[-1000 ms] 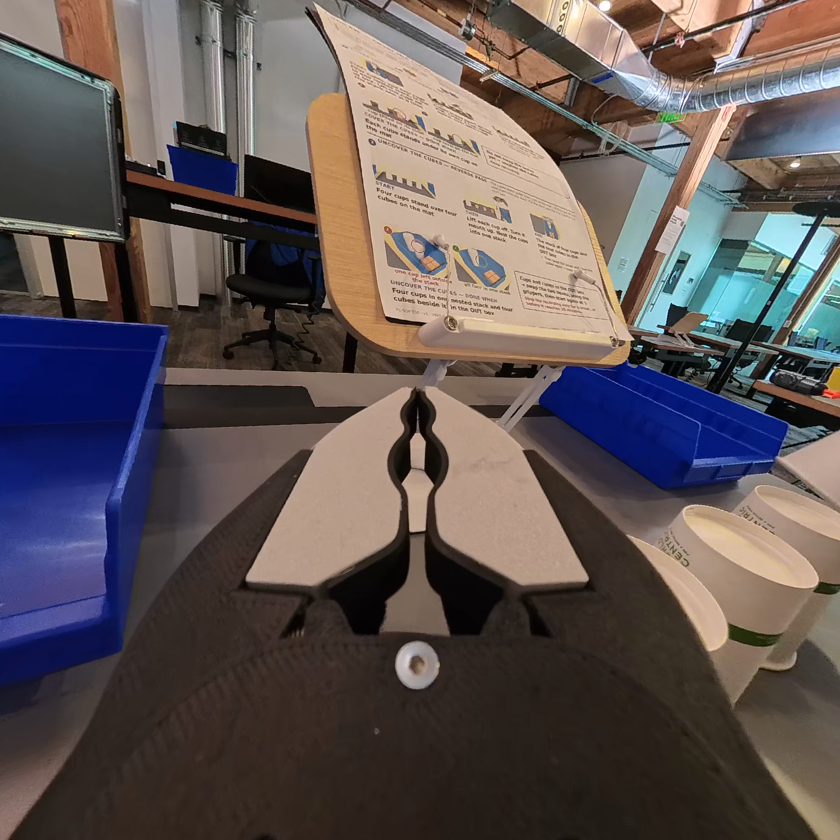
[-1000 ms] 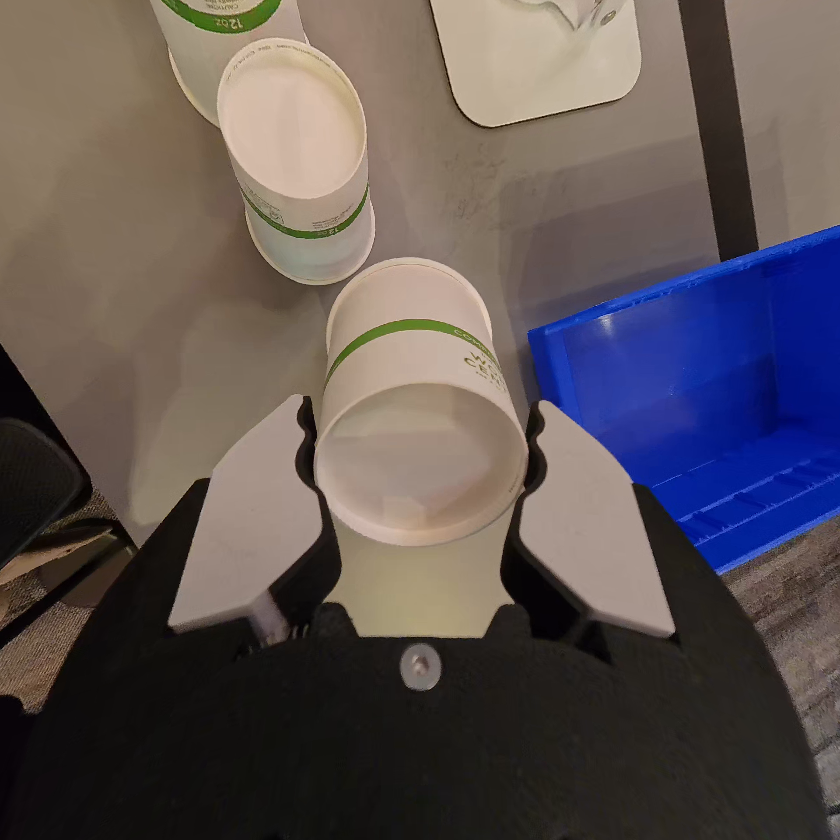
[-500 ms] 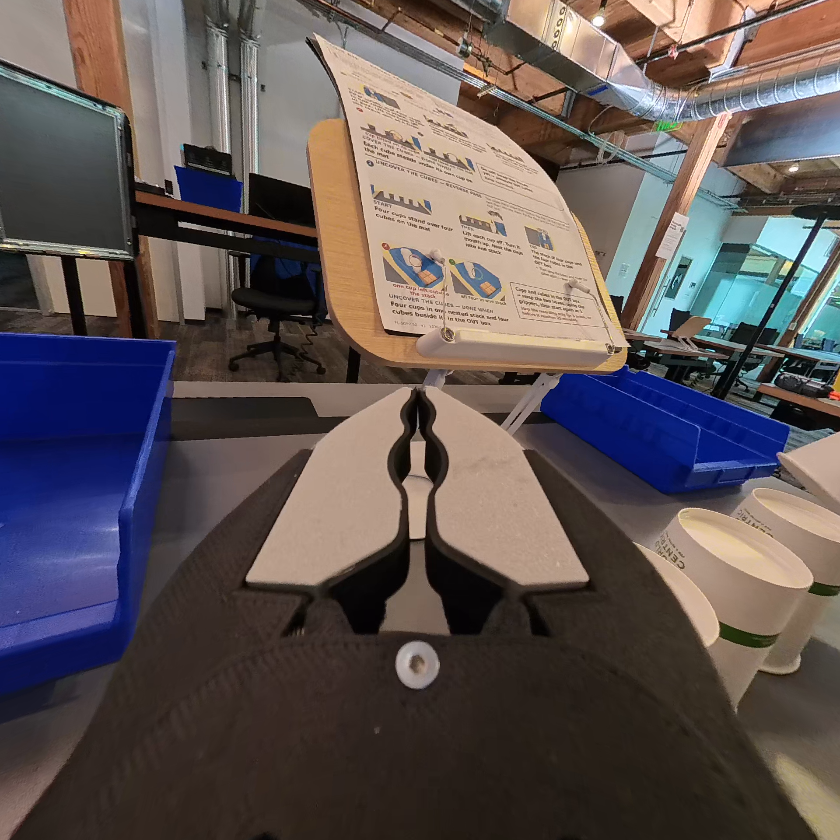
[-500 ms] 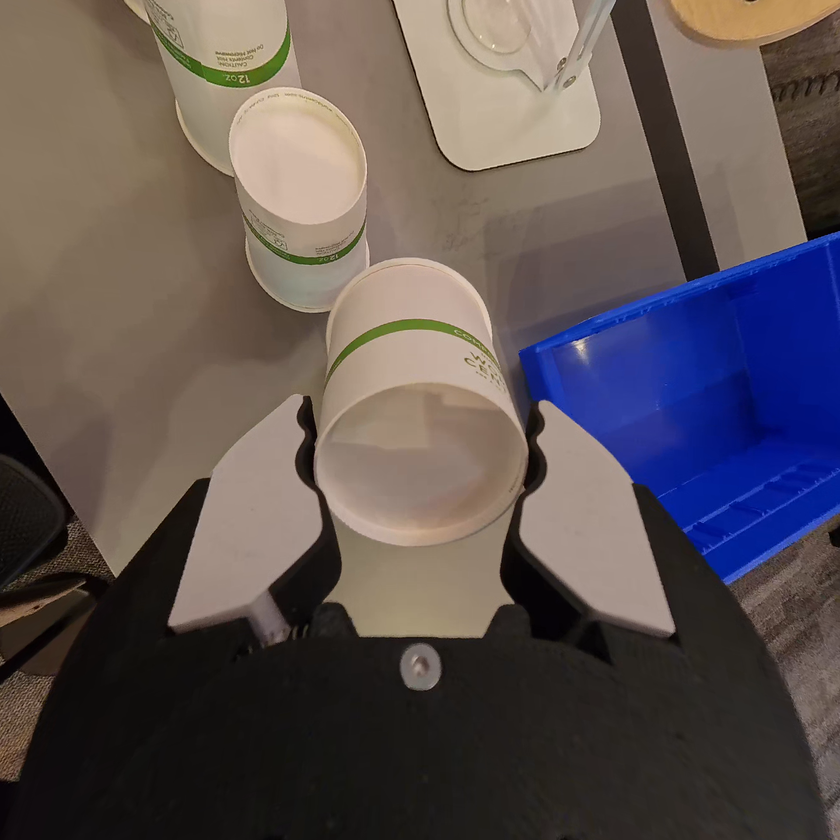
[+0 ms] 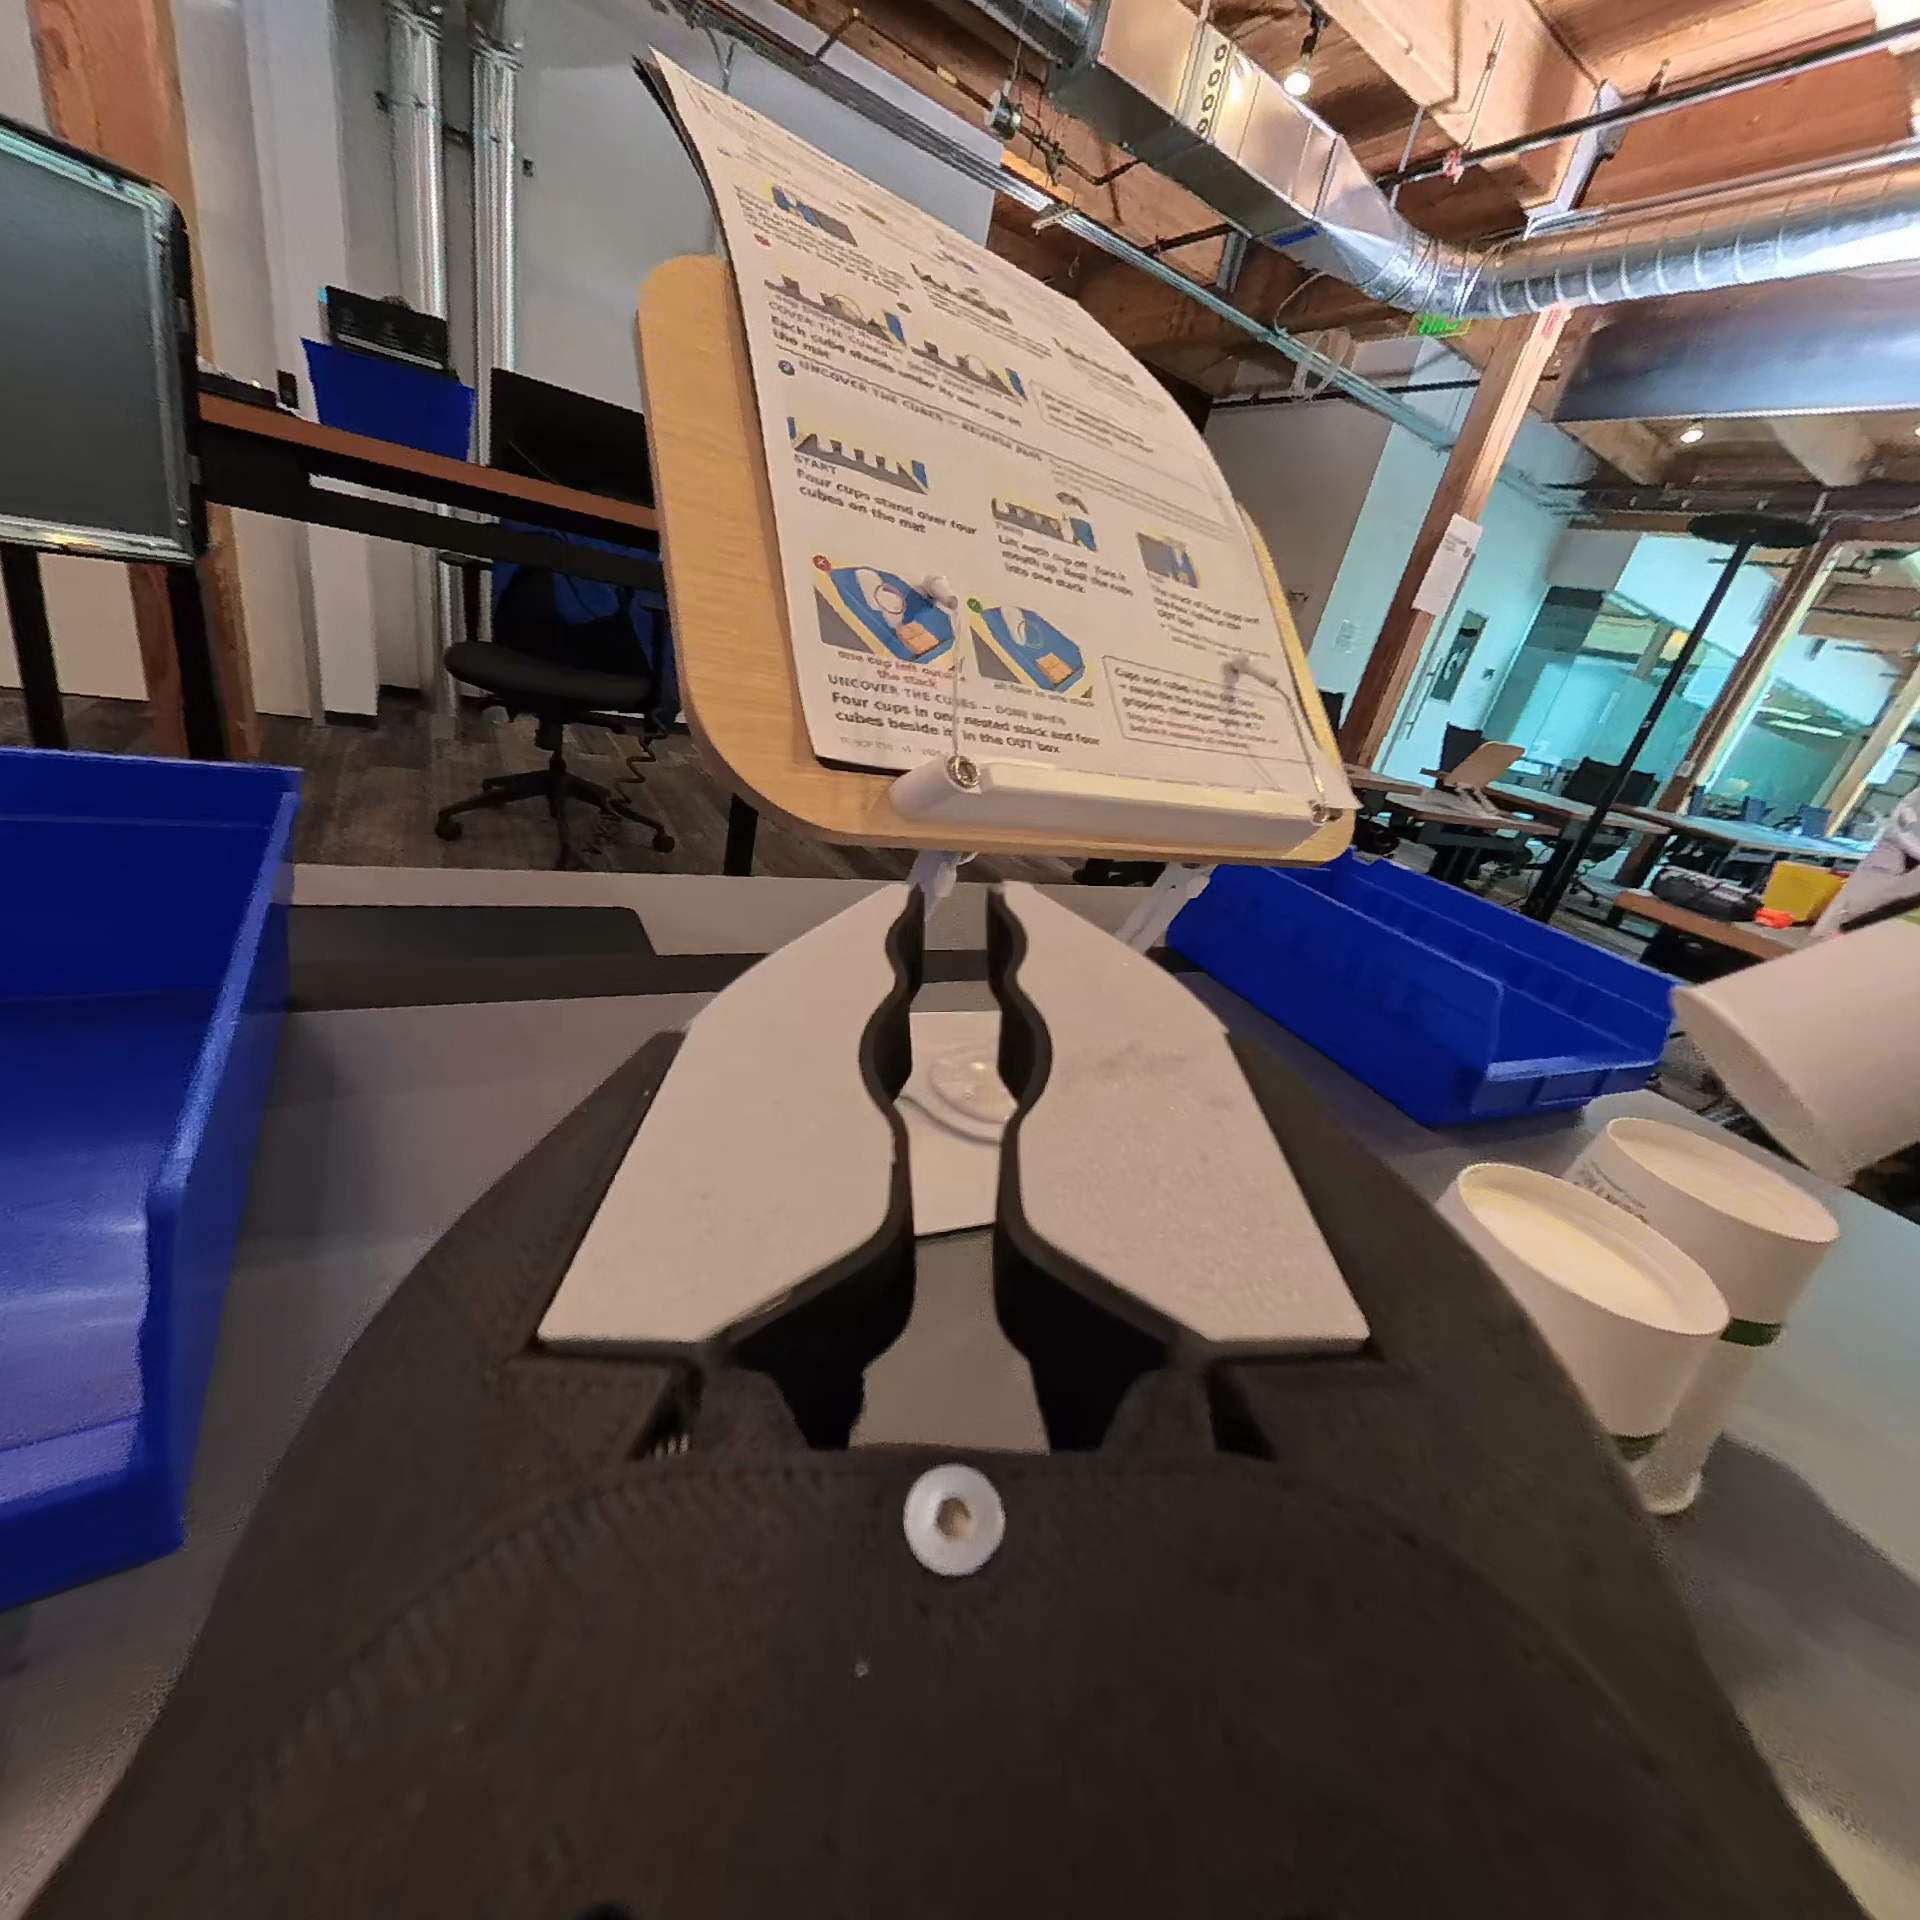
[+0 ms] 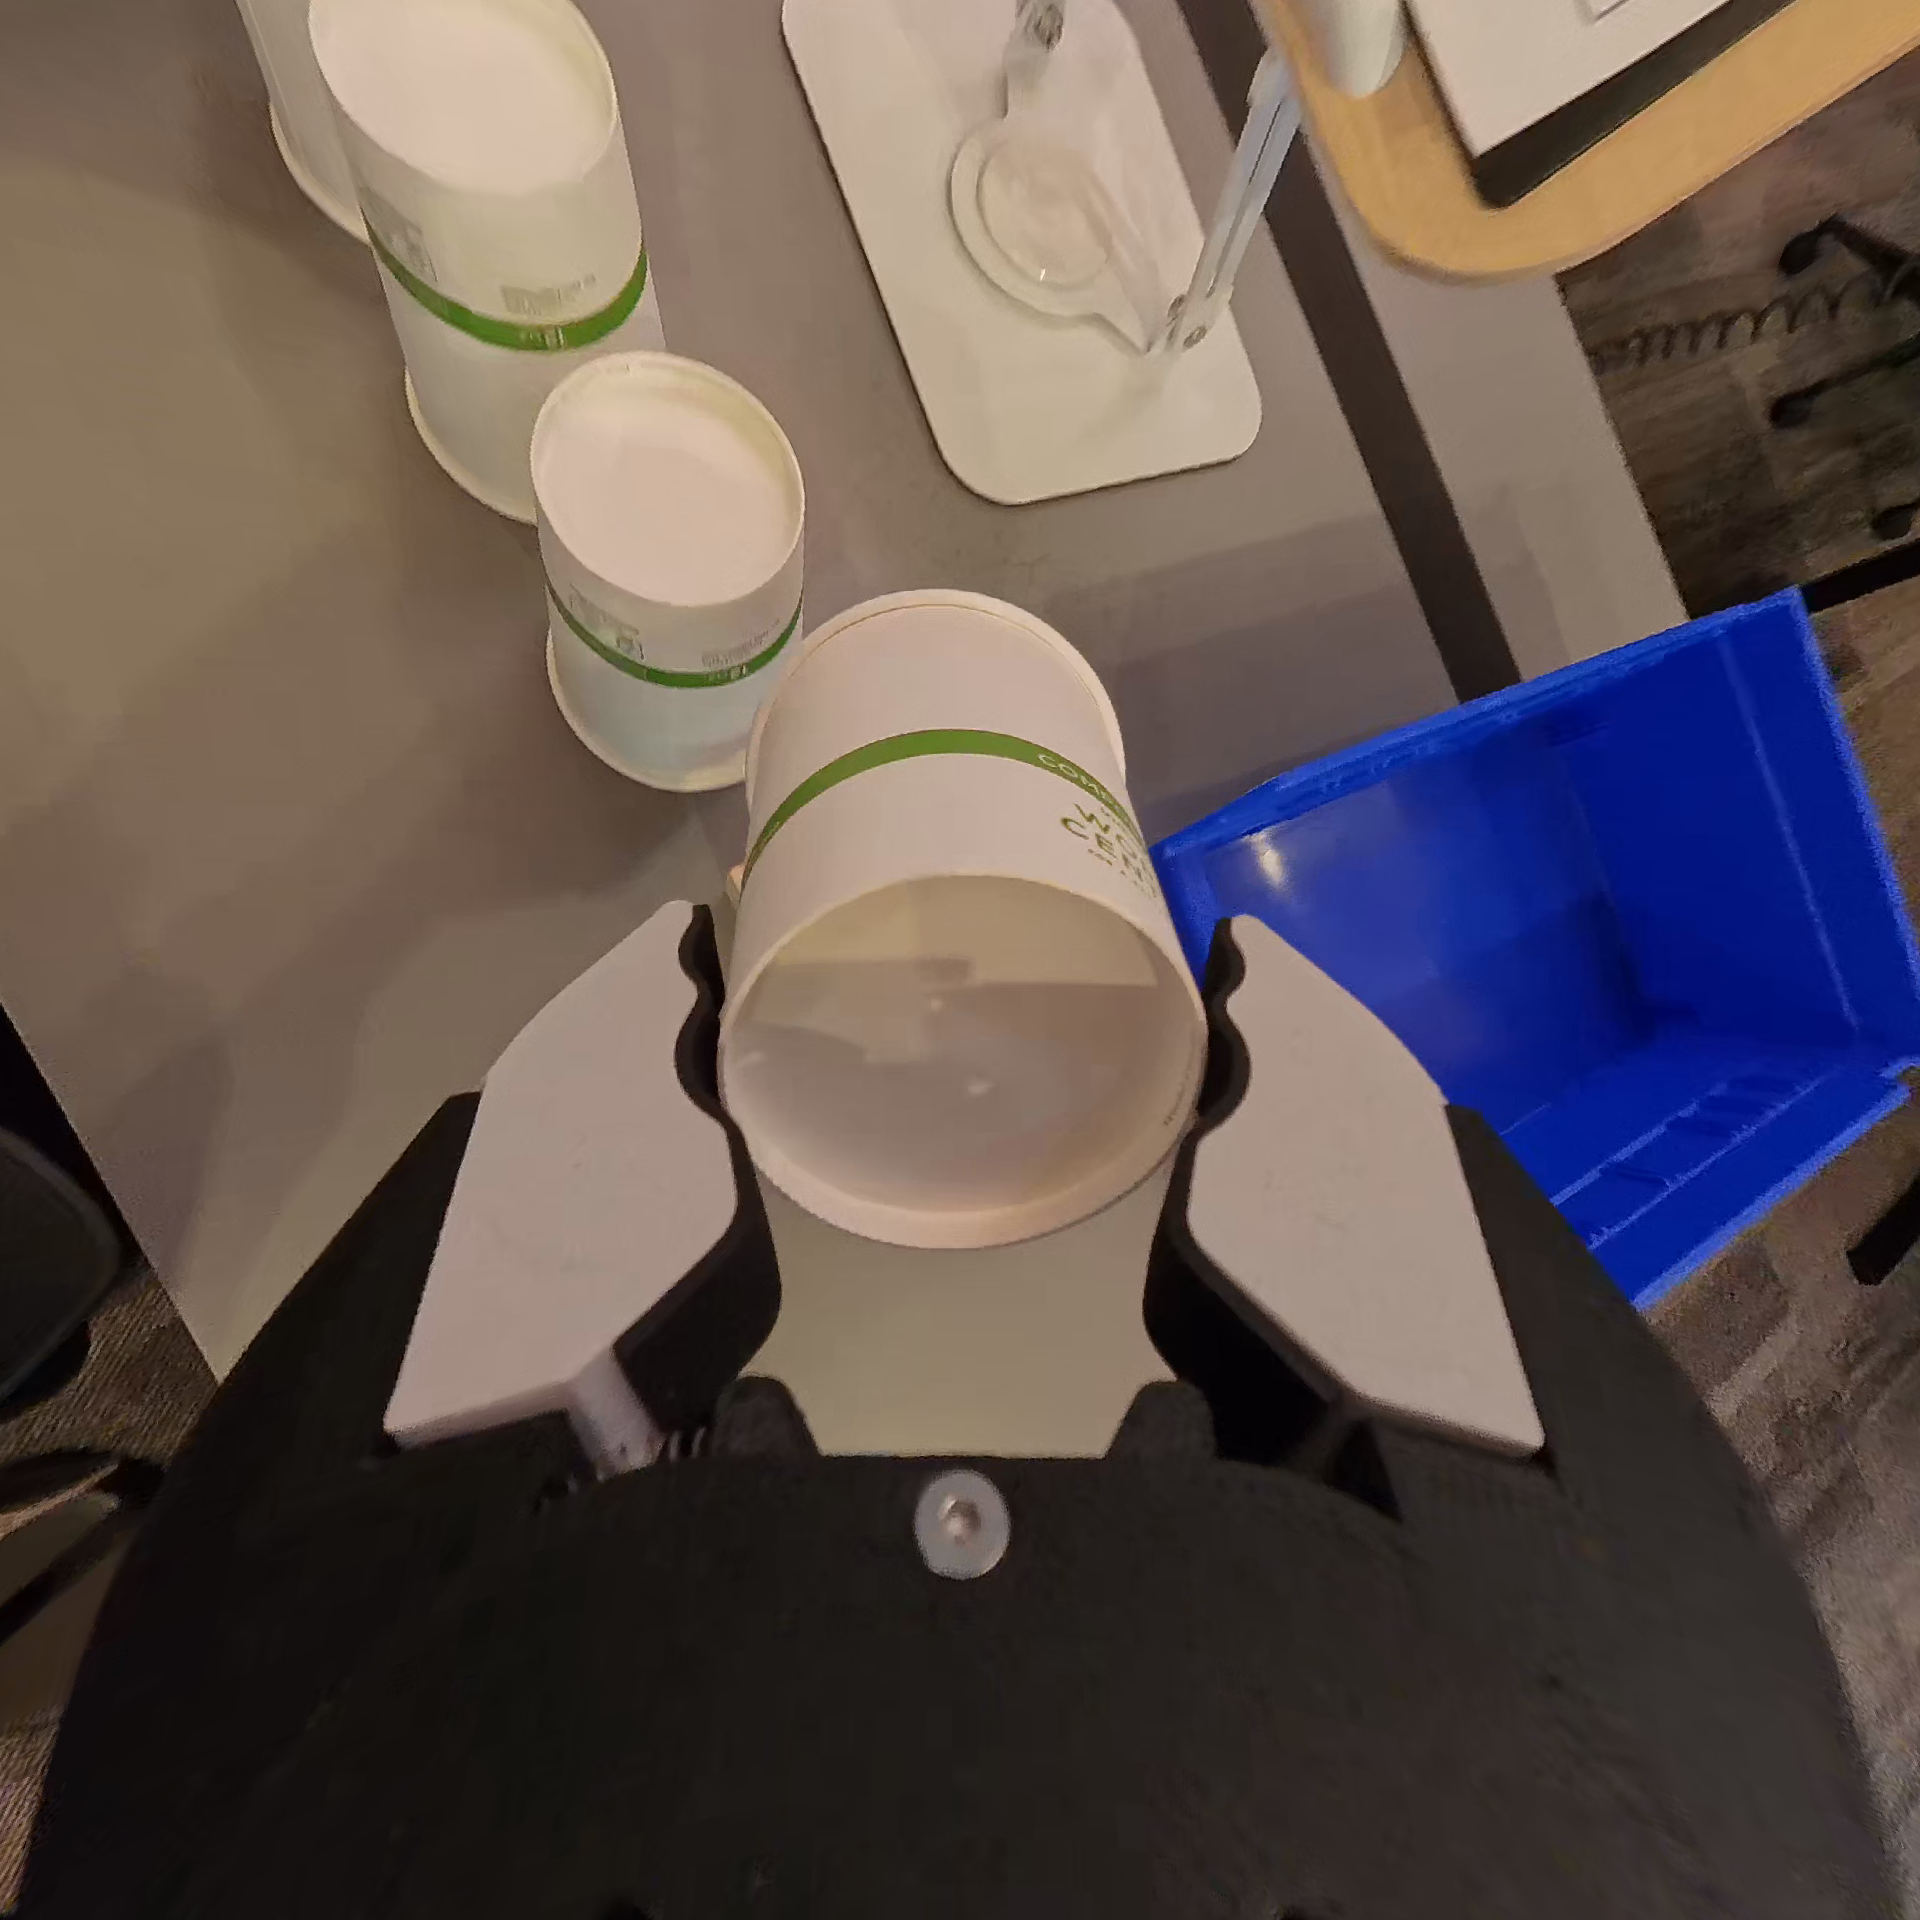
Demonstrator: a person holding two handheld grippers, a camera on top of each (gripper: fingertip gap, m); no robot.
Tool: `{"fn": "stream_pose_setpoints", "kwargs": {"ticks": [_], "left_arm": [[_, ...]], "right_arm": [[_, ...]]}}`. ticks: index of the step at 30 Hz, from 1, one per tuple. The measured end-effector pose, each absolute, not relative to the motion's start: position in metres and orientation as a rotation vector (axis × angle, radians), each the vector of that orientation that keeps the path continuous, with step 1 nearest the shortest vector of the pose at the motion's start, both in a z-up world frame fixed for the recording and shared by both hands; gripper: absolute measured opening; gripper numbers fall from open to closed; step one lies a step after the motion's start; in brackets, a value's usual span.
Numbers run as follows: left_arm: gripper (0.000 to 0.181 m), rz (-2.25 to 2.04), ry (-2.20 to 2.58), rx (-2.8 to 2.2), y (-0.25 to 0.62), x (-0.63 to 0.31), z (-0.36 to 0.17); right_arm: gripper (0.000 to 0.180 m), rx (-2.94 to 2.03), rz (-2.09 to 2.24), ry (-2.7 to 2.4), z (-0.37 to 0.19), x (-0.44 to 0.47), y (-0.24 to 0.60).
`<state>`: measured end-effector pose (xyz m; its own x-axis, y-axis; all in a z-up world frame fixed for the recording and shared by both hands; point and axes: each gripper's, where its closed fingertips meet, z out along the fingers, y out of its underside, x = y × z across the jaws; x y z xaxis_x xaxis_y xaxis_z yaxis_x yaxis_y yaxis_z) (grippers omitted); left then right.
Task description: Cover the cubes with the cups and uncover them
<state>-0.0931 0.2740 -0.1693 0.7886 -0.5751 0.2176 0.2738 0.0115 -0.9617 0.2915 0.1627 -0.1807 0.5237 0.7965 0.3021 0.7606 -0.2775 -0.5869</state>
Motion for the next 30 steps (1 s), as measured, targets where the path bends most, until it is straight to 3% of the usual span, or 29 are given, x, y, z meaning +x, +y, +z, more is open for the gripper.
{"fn": "stream_pose_setpoints", "kwargs": {"ticks": [10, 21, 30], "left_arm": [[0.042, -0.915, 0.443, -1.321, 0.233, -0.037, -0.123], [0.045, -1.038, 0.771, -1.192, 0.171, 0.057, -0.088], [0.044, -1.109, 0.868, -1.121, 0.149, 0.097, -0.080]], "right_arm": [[0.090, -1.698, 0.318, -0.995, -0.112, 0.258, 0.162], [0.090, -1.414, 0.842, -0.769, -0.090, 0.197, 0.156], [0.090, -1.324, 1.021, -0.678, -0.091, 0.168, 0.150]]}}
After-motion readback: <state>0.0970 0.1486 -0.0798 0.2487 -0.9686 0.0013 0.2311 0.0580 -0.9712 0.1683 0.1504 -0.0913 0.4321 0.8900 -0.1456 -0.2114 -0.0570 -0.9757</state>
